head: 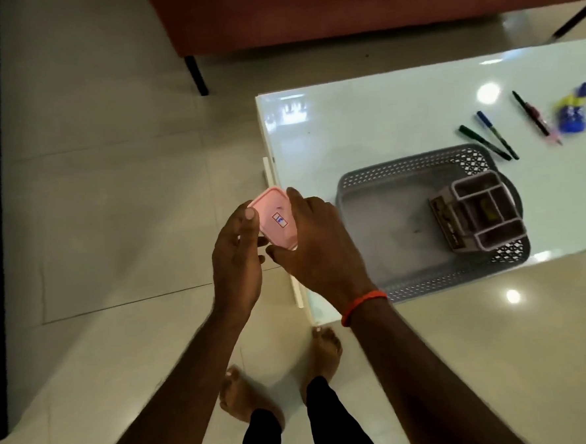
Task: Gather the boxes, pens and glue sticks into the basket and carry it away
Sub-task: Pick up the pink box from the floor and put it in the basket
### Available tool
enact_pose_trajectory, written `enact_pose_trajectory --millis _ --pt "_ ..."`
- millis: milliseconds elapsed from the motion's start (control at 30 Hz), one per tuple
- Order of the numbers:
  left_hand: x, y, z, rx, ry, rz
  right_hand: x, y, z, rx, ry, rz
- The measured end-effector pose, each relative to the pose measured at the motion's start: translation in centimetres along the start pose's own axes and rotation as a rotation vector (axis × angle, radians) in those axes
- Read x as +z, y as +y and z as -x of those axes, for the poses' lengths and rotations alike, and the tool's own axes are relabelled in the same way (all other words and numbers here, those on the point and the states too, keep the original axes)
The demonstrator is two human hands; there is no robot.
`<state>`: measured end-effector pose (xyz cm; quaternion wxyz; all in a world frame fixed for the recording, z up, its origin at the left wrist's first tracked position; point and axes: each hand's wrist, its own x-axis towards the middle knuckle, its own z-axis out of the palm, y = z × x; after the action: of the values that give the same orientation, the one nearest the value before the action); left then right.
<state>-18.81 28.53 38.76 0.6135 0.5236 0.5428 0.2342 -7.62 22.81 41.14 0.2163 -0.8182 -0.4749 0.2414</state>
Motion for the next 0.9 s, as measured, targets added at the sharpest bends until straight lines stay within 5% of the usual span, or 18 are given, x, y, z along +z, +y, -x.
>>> enact_pose_trajectory --millis 300,600,900 --pt "8.6 0.9 -2.0 0.124 -0.323 -0.254 -4.5 9.6 1.0 0.241 0.146 -0.047" --pt "14.4 2.0 -4.2 0.153 -0.503 -0.419 -4.4 15.0 0.8 0.294 0.191 -0.08" --pt "16.6 -0.4 -4.7 0.346 -0.681 -0.863 -1.9 18.3 1.6 0.355 0.044 -0.168"
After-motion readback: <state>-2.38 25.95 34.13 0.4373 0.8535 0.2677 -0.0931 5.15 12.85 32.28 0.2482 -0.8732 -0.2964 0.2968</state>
